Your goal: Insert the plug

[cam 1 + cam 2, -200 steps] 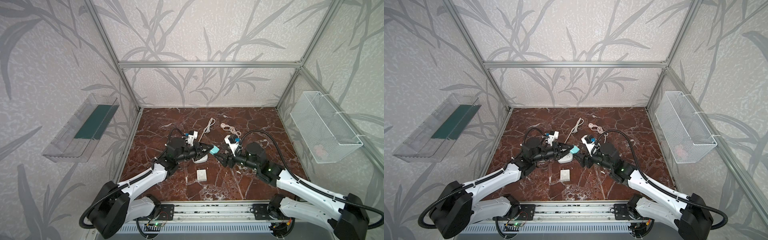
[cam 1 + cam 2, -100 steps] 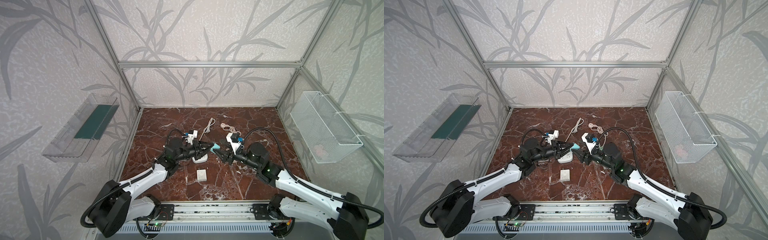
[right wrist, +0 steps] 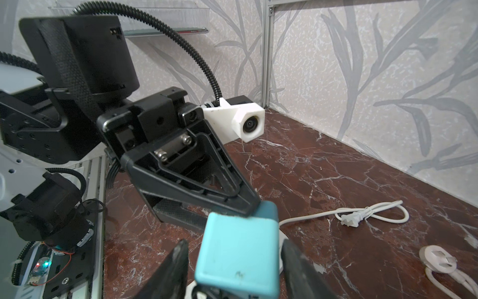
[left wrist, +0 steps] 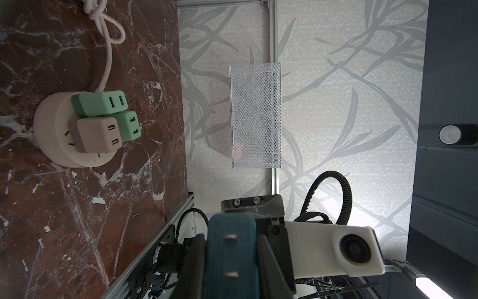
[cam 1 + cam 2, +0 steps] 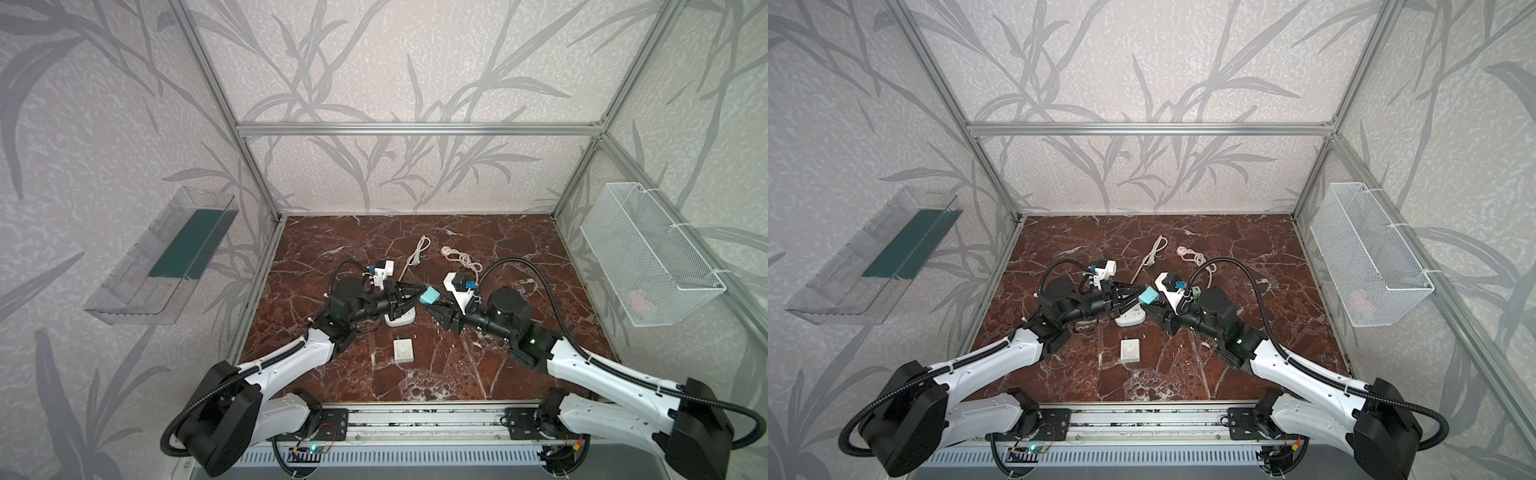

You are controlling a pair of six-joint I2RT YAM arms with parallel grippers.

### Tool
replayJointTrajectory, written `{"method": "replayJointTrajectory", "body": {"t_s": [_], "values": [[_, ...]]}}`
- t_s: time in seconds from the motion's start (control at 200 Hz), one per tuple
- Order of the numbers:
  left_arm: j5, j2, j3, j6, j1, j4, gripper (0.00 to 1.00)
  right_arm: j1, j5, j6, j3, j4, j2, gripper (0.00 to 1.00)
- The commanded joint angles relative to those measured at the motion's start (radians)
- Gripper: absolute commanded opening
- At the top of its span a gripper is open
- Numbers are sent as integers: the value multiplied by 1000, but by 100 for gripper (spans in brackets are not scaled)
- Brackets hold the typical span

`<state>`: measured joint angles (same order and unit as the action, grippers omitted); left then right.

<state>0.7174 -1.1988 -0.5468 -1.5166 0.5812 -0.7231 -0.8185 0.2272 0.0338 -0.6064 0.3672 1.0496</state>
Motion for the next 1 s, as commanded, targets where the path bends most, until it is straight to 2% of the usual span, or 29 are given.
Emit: {"method": "replayJointTrajectory", "body": {"t_s": [0.0, 0.285, 0.485, 0.635, 0.995], "values": [[18, 27, 11, -43, -1, -81, 0, -10, 1, -9, -33, 14, 7, 53], [15, 8, 31, -81, -2, -141, 0, -10, -31, -16, -41, 53, 12, 42], [19, -28, 41, -133, -2, -223, 0, -10, -20, -23, -54, 80, 31, 41], [15, -35, 51, -141, -2, -231, 0, -10, -11, -22, -63, 109, 35, 35], [7, -58, 80, -156, -2, -206, 0, -10, 17, 6, -99, 115, 15, 34]]}}
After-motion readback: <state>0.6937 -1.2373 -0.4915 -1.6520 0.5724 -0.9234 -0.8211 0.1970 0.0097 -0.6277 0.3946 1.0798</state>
